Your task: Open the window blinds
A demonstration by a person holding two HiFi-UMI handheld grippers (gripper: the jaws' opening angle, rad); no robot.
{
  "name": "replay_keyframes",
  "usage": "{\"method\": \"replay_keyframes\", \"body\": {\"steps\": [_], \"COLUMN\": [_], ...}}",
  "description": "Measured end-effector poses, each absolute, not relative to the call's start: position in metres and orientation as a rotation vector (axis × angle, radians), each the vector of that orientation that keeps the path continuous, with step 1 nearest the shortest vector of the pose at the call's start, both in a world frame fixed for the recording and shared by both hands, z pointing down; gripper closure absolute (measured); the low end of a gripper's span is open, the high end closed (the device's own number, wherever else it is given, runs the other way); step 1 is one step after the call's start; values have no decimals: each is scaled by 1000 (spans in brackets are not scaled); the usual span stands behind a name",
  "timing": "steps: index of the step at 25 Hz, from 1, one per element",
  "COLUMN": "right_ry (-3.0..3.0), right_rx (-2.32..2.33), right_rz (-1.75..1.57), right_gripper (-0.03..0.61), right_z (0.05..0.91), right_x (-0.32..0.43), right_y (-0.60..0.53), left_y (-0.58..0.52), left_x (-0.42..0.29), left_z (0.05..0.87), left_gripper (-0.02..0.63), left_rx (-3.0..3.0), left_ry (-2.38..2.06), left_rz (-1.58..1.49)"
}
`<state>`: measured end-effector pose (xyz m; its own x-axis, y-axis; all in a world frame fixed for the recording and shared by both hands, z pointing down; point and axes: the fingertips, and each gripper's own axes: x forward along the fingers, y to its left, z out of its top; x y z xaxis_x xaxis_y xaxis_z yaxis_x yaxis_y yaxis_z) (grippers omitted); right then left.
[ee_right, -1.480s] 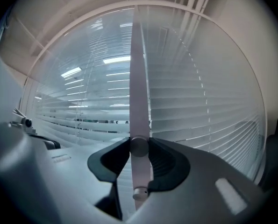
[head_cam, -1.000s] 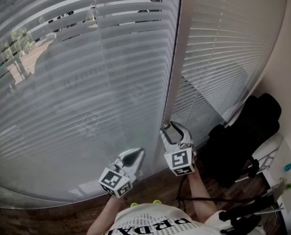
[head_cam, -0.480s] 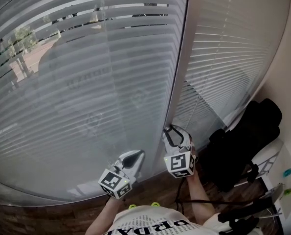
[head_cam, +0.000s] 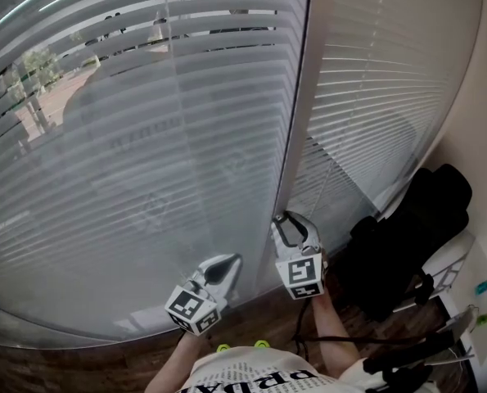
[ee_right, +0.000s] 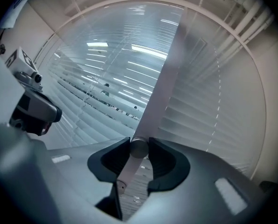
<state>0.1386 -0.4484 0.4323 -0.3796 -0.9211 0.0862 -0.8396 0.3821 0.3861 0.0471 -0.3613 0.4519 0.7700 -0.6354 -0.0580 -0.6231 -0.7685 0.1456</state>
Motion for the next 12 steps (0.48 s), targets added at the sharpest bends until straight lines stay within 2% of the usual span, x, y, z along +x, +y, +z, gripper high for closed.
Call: {"method": "replay_keyframes", "body": {"steps": [12], "right_ry": [-2451], "right_rx": [1610], "right_rz": [-238], "right_gripper": [445], "right_z": [431], "right_x": [141], "right_y": [-451], "left_y": [-360], "left_x": [51], "left_z": [454], "left_gripper": [621], "left_rx": [2844], "left_ry": [-1002], "left_rz": [-152]}}
